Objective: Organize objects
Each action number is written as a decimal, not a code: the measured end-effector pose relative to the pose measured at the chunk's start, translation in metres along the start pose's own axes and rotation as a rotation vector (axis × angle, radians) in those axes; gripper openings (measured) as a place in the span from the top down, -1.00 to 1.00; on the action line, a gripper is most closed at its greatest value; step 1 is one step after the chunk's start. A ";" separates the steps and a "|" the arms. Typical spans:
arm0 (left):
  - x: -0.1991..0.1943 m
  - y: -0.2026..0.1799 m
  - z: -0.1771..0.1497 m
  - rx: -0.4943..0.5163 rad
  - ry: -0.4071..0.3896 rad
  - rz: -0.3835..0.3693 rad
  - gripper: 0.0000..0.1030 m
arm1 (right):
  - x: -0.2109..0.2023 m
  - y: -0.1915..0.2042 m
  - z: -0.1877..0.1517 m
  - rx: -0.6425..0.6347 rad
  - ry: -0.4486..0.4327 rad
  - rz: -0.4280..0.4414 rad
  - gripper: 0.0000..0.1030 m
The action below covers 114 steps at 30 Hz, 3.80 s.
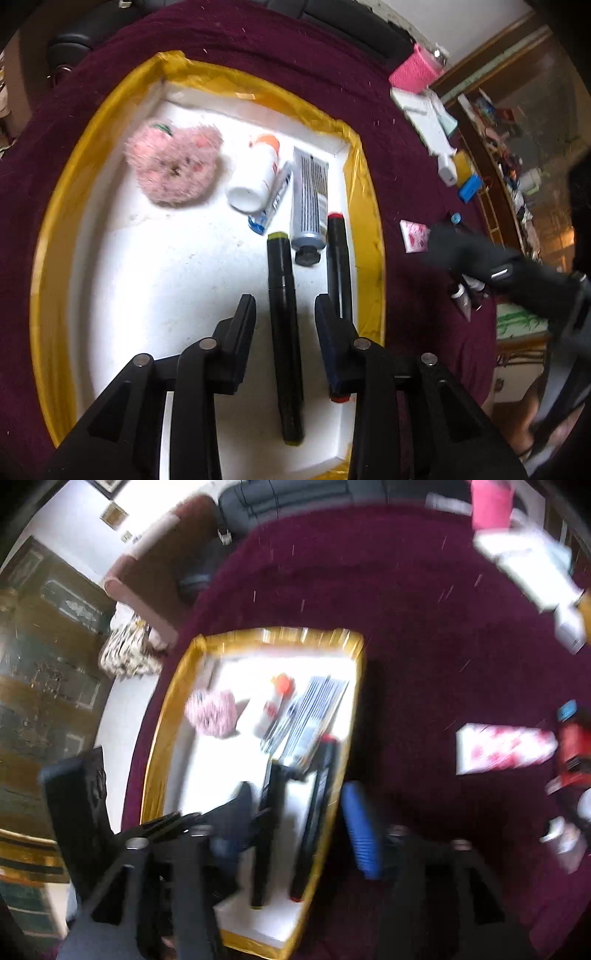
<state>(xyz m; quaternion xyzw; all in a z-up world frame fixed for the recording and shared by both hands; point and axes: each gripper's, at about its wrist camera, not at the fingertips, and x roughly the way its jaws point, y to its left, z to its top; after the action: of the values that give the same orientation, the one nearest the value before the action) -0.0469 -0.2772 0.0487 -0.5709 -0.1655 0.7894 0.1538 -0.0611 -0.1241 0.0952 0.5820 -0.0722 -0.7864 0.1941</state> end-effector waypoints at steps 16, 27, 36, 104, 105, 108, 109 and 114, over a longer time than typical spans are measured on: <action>-0.032 -0.080 -0.031 0.046 -0.091 -0.101 0.38 | -0.123 -0.162 -0.103 0.194 -0.296 -0.277 -0.98; -0.008 -0.118 -0.064 -0.010 -0.067 0.088 0.38 | -0.089 -0.247 -0.176 0.243 -0.286 -0.155 -0.92; 0.014 -0.165 -0.072 0.014 -0.053 0.098 0.38 | -0.123 -0.295 -0.199 0.123 -0.370 -0.317 -0.92; 0.130 -0.330 -0.091 0.883 0.285 0.107 0.51 | -0.175 -0.346 -0.182 0.376 -0.298 -0.103 -0.94; 0.125 -0.325 -0.090 0.848 0.270 0.107 0.51 | -0.174 -0.343 -0.179 0.361 -0.291 -0.098 -0.94; 0.101 -0.297 -0.084 0.696 0.231 0.055 0.55 | -0.165 -0.326 -0.165 0.284 -0.258 -0.077 -0.94; 0.093 -0.290 -0.080 0.665 0.217 0.045 0.56 | -0.160 -0.316 -0.158 0.246 -0.239 -0.067 -0.94; 0.054 -0.246 -0.092 0.477 0.112 0.016 0.69 | -0.129 -0.253 -0.119 -0.058 -0.172 -0.101 -0.94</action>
<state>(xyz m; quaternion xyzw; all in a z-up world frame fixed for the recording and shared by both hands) 0.0379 -0.0255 0.0834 -0.5627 0.0387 0.7743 0.2869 0.0274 0.1710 0.0861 0.5093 -0.0364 -0.8440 0.1642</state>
